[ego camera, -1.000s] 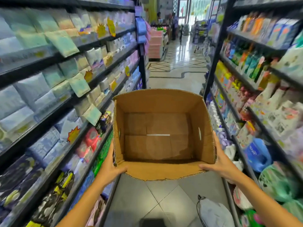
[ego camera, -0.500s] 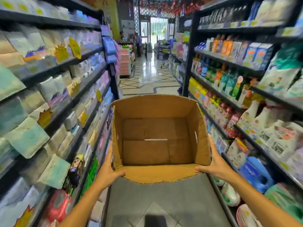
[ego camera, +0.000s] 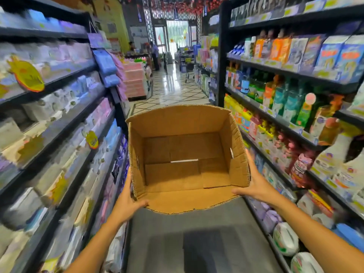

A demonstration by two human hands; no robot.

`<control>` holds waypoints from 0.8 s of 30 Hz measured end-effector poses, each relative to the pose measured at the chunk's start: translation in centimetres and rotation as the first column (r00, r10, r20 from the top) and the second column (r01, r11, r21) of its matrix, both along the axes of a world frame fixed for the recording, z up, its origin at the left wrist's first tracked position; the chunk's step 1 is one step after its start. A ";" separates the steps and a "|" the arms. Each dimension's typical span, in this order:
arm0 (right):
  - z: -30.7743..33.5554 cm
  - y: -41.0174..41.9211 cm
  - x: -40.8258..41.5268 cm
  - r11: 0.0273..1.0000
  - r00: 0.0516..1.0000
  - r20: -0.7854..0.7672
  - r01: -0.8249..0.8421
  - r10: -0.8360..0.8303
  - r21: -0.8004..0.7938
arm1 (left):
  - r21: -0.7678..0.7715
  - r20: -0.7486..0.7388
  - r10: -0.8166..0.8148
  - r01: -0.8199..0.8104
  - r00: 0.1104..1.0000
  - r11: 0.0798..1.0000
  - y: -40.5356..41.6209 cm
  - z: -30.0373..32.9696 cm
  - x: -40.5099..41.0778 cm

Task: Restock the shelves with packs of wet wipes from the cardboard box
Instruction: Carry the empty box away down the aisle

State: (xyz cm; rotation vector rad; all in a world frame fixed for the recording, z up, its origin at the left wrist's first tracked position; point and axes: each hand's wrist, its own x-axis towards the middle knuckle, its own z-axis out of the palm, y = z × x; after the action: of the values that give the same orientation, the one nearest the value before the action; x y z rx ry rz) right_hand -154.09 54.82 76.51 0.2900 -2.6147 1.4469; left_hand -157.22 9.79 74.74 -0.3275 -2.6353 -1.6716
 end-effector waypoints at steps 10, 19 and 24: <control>2.0 6.1 -26.4 0.991 0.989 0.066 -0.127 0.130 -0.045 | -0.002 0.020 0.124 -0.124 0.992 0.992 6.4 3.7 -20.9; 1.6 7.2 -51.3 0.985 0.982 0.073 -0.174 0.174 -0.009 | 0.090 -0.020 0.127 -0.124 0.992 0.988 8.7 2.1 -44.6; 3.3 6.9 -65.6 0.993 0.991 0.055 -0.118 0.118 -0.015 | 0.086 -0.050 0.122 -0.117 0.991 0.989 8.4 2.9 -59.3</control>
State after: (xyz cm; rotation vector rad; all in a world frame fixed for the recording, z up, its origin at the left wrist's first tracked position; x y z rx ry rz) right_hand -219.72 61.69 79.84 0.4157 -2.6728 1.5279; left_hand -216.54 18.19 77.64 -0.2064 -2.4848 -1.7028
